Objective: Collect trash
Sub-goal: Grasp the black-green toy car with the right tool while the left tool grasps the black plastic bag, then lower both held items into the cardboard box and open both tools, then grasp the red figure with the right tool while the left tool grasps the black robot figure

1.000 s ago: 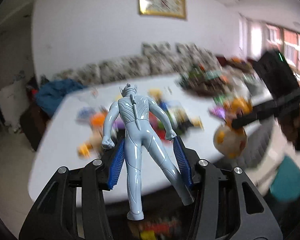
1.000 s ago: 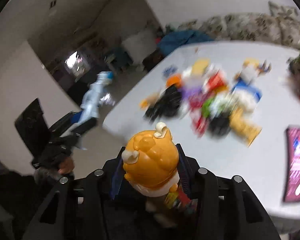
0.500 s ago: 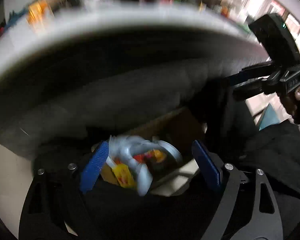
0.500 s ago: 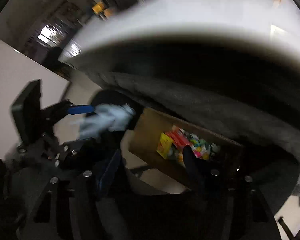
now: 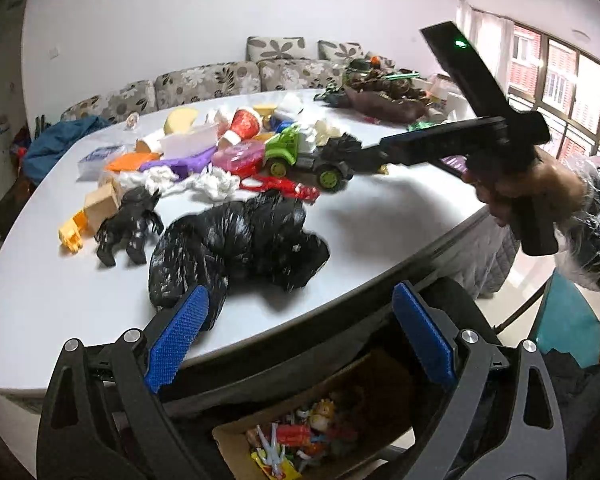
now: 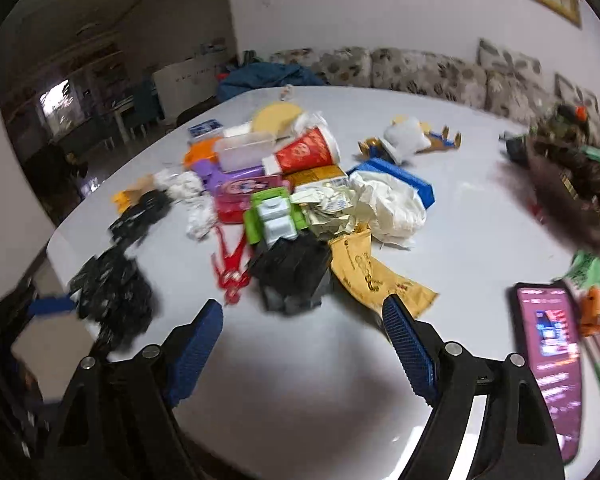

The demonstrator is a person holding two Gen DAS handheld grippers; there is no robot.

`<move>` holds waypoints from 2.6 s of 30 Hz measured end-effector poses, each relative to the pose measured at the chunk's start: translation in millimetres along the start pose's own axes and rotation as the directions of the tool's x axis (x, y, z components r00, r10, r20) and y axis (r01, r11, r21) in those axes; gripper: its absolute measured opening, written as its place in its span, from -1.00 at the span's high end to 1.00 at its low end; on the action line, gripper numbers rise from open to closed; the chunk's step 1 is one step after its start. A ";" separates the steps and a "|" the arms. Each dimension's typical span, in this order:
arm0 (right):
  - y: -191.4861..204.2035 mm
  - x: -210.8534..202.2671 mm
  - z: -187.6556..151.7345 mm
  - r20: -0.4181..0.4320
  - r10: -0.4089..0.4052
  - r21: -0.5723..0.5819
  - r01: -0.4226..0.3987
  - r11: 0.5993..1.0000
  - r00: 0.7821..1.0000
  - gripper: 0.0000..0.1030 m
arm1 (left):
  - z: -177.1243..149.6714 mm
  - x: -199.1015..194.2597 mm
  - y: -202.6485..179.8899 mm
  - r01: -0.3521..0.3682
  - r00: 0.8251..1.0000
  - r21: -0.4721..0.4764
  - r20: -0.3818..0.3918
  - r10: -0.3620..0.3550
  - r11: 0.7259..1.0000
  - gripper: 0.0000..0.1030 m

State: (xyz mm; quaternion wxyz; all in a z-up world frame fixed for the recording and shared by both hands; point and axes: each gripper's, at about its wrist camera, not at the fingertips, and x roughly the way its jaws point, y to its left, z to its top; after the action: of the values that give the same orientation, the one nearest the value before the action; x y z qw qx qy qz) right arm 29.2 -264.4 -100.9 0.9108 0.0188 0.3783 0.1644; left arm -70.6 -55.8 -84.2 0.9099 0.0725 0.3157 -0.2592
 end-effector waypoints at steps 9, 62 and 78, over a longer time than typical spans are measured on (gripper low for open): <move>9.4 23.4 10.4 0.005 0.007 0.017 -0.007 1.000 1.000 0.00 | -0.4 -16.3 9.0 -0.078 0.996 0.025 0.036 0.077 0.997 -0.77; 69.3 -32.3 -52.9 -0.019 0.142 -0.145 -0.143 0.979 0.990 -0.39 | -80.1 -20.8 39.8 0.032 0.983 -0.032 -0.180 -0.038 0.999 -0.84; 62.0 43.1 16.4 -0.095 -0.023 -0.203 0.004 0.979 0.995 0.37 | 19.3 -8.5 91.1 -0.236 0.971 -0.113 0.001 0.238 0.965 -0.84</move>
State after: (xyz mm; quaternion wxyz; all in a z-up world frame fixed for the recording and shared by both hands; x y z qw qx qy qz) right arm 51.4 -190.8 -108.8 0.8897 -0.0845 0.4033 0.1966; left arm -18.8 20.0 -66.6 0.9392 0.0566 0.3123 -0.1311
